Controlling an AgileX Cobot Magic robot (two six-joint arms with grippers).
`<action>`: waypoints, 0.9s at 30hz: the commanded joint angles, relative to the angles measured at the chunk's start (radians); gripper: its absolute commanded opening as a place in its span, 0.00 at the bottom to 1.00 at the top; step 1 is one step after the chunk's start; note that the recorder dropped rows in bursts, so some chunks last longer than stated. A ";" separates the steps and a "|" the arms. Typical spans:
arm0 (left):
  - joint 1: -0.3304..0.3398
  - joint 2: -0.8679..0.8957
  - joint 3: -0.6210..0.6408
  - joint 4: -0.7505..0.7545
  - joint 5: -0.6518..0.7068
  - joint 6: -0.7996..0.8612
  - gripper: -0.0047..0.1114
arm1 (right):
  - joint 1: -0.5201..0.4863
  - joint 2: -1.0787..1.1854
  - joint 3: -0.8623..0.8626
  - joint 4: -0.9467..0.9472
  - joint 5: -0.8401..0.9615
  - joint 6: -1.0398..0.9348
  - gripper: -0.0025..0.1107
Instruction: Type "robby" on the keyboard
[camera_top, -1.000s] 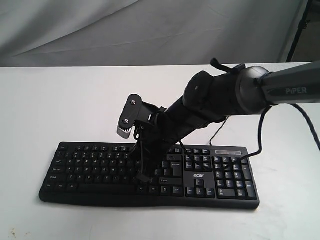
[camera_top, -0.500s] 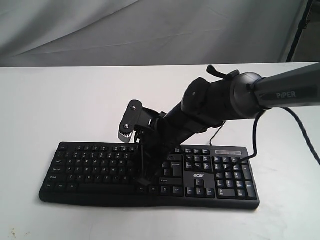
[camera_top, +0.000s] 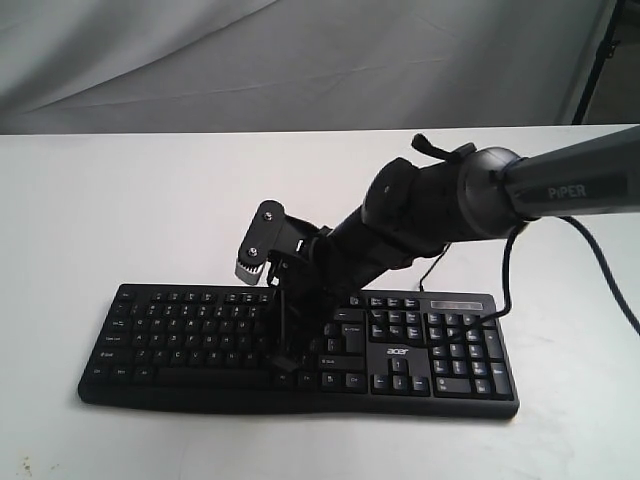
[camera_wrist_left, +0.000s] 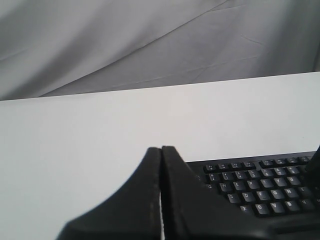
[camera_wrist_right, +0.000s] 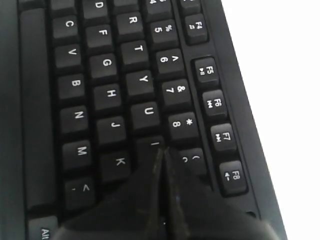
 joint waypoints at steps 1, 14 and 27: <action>-0.006 -0.003 0.004 0.005 -0.005 -0.003 0.04 | -0.007 -0.063 0.003 -0.010 0.002 -0.005 0.02; -0.006 -0.003 0.004 0.005 -0.005 -0.003 0.04 | 0.062 -0.125 0.003 0.034 0.000 -0.013 0.02; -0.006 -0.003 0.004 0.005 -0.005 -0.003 0.04 | 0.144 -0.020 -0.062 0.031 -0.034 0.015 0.02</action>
